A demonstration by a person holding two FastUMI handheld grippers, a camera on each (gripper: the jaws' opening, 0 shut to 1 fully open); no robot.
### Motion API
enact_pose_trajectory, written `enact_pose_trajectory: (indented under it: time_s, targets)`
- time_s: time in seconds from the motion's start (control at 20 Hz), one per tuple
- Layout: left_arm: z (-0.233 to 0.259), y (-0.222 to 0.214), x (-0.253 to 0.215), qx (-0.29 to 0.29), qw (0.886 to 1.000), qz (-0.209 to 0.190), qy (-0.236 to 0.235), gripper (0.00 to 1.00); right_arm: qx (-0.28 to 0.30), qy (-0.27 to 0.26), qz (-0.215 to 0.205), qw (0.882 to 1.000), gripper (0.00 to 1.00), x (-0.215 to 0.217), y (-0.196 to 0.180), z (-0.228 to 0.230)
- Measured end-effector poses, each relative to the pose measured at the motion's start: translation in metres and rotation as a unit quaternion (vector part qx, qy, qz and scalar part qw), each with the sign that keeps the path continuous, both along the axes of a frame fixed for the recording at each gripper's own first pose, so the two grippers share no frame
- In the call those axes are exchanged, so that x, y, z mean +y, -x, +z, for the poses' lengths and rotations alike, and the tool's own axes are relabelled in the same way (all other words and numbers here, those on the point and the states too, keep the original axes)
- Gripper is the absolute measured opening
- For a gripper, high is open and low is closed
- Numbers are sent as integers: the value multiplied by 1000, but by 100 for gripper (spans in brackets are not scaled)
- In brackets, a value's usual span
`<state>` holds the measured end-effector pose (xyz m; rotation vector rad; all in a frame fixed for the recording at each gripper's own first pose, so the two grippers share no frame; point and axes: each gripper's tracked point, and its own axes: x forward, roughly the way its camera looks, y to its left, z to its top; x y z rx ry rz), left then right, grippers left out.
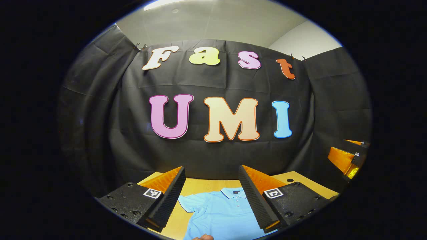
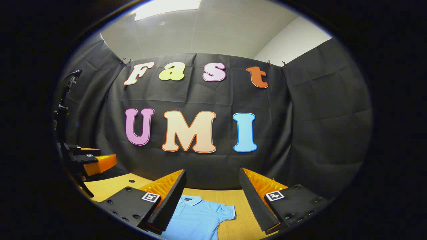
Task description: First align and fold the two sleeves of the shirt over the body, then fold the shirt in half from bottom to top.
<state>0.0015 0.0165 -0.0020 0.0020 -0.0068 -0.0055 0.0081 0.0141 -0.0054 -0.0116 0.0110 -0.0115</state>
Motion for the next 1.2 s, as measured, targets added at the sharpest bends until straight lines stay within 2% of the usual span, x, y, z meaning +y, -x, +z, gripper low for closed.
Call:
enact_pose_trajectory:
  time_s: [0.3,0.55,0.8,1.2]
  targets:
    - [-1,-3,11,-2,1000,7,0,95,9,14,-2,1000,98,3,-11,-13]
    - [3,-13,20,-6,1000,16,2,95,27,35,-20,999,98,-11,-41,-42]
    - [6,-25,28,-11,1000,18,-8,95,64,52,-49,995,99,-31,-83,-91]
    - [-11,-39,54,8,999,33,-20,95,160,42,-72,984,99,-54,-154,-194]
